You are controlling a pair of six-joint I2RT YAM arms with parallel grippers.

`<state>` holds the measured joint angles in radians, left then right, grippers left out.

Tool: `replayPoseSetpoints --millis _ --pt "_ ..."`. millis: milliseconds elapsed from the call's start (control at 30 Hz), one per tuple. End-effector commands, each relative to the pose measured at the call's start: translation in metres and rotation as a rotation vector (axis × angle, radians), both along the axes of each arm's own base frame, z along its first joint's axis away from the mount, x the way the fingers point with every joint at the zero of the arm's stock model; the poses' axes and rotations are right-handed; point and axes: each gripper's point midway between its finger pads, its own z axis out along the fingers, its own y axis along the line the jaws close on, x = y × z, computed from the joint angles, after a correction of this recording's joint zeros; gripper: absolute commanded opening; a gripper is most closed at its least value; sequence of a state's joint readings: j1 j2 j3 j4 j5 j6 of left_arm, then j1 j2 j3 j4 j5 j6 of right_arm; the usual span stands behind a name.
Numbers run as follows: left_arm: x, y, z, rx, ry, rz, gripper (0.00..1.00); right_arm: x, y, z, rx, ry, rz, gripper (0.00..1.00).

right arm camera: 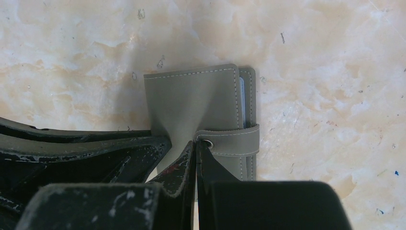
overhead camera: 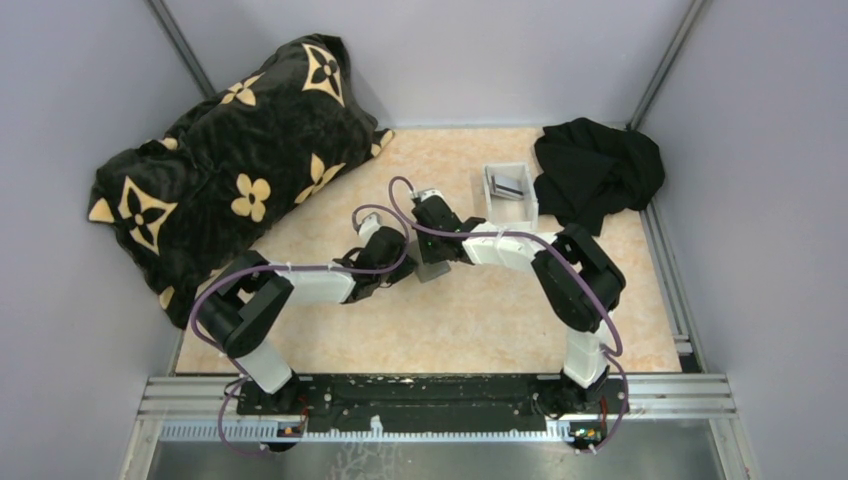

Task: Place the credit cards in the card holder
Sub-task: Close the card holder at the center of the board.

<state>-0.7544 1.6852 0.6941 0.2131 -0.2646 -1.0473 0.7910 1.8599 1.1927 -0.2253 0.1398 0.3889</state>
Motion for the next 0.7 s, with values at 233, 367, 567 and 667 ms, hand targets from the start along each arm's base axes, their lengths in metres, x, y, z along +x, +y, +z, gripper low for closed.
replayPoseSetpoints --millis 233,367,567,667 --pt "-0.1 0.075 -0.096 0.347 0.42 -0.068 0.09 0.029 0.005 0.016 0.086 -0.016 -0.043 0.0" --pt "-0.1 0.075 -0.098 0.357 0.429 -0.068 0.08 0.033 0.001 0.008 0.088 0.02 -0.06 0.0" --pt "-0.101 0.075 -0.1 0.367 0.436 -0.07 0.07 0.034 -0.004 -0.014 0.095 0.086 -0.076 0.0" --pt "-0.101 0.075 -0.1 0.372 0.439 -0.069 0.07 0.035 -0.007 -0.024 0.101 0.118 -0.091 0.0"
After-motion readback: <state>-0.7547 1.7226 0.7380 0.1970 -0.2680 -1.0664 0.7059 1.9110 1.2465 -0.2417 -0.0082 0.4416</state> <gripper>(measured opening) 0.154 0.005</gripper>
